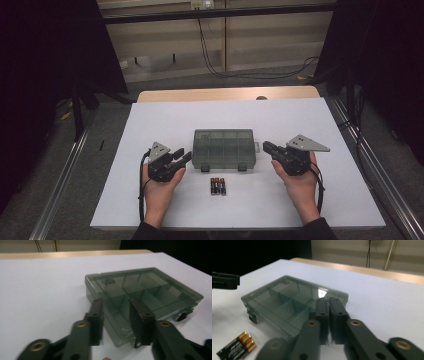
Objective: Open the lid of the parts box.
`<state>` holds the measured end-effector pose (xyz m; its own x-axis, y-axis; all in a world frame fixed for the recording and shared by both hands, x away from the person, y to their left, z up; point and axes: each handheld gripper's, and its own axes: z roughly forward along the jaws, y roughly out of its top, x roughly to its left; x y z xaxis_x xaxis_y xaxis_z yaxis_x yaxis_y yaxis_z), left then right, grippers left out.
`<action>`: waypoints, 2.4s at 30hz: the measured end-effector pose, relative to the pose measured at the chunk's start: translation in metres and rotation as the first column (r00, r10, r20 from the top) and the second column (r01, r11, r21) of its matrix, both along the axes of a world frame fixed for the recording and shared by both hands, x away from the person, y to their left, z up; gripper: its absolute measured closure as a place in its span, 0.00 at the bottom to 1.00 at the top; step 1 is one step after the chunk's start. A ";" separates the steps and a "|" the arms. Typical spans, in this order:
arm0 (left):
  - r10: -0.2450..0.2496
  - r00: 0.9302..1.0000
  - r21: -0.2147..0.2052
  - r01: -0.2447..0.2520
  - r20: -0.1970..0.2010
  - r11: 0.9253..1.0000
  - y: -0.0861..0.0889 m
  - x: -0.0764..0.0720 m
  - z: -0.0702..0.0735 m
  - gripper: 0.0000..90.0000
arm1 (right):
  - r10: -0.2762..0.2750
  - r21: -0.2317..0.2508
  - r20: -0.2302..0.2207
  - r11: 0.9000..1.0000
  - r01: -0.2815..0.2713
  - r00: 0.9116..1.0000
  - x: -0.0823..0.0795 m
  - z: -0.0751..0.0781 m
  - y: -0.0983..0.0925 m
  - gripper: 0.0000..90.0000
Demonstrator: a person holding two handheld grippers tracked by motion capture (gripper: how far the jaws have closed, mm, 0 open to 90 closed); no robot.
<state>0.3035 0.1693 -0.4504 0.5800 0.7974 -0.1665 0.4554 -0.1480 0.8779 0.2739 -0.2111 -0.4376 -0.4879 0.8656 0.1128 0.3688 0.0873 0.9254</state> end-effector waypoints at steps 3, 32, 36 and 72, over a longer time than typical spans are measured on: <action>-0.003 0.999 0.022 0.003 -0.040 1.000 0.004 0.000 -0.006 0.97 | 0.040 -0.028 -0.051 0.999 -0.041 0.998 0.002 -0.006 0.000 1.00; -0.028 0.990 0.043 0.034 -0.135 0.999 0.001 0.004 -0.026 1.00 | 0.137 -0.194 -0.259 0.962 -0.190 0.956 0.007 -0.032 0.014 1.00; -0.035 0.990 0.051 0.042 -0.134 0.998 -0.001 0.004 -0.027 1.00 | 0.147 -0.196 -0.262 0.960 -0.202 0.954 0.008 -0.033 0.015 1.00; -0.033 0.995 0.023 0.036 -0.098 0.999 -0.003 0.001 -0.022 1.00 | 0.139 -0.131 -0.195 0.977 -0.166 0.971 0.009 -0.017 0.010 1.00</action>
